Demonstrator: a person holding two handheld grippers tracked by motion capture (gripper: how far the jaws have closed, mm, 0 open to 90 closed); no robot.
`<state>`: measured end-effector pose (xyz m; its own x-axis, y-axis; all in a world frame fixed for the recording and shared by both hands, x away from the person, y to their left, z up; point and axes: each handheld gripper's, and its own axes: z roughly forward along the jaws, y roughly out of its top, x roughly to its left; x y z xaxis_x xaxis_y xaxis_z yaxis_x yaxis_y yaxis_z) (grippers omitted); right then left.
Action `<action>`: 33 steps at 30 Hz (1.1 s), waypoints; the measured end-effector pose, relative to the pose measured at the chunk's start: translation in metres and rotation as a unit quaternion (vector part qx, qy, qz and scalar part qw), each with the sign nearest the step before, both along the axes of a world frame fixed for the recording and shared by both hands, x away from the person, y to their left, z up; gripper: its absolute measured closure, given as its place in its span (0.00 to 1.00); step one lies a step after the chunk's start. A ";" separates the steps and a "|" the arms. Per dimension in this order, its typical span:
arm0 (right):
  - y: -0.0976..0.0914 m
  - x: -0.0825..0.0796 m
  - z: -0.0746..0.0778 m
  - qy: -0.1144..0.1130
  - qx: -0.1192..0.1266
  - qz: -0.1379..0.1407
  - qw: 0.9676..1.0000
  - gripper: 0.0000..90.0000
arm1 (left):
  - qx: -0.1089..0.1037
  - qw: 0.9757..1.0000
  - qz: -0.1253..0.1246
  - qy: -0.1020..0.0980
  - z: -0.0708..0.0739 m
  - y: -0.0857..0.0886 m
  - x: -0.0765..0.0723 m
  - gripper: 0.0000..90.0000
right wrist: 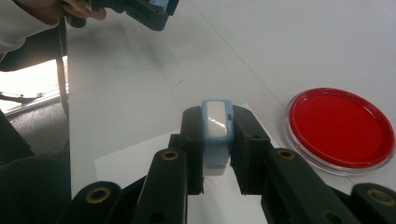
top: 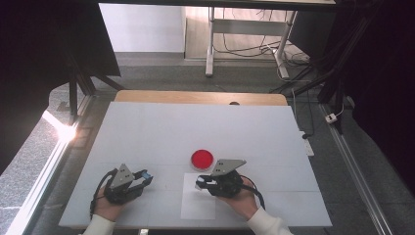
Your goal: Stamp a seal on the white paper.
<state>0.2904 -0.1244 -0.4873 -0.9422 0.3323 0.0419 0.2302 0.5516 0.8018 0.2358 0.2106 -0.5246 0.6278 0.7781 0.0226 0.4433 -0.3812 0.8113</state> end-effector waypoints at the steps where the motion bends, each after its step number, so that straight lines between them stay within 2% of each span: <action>1: 0.000 0.000 -0.001 -0.002 0.000 0.004 1.000 0.83 | 0.000 1.000 0.000 0.000 0.000 0.000 0.000 0.72; 9: 0.004 0.000 -0.007 -0.005 -0.020 0.017 1.000 0.83 | 0.000 1.000 -0.001 0.001 0.000 0.000 0.000 0.72; 21: 0.006 0.001 -0.014 -0.005 -0.037 0.014 0.999 0.83 | 0.001 1.000 -0.002 0.002 0.000 0.000 0.000 0.72; 33: 0.006 0.003 -0.017 -0.010 -0.039 0.015 0.999 0.83 | 0.003 1.000 -0.003 0.003 -0.001 -0.001 0.000 0.72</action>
<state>0.2930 -0.1180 -0.5047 -0.9521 0.3057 -0.0012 0.1978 0.6189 0.7602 0.2362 0.2097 -0.5254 0.6332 0.7737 0.0229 0.4454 -0.3884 0.8067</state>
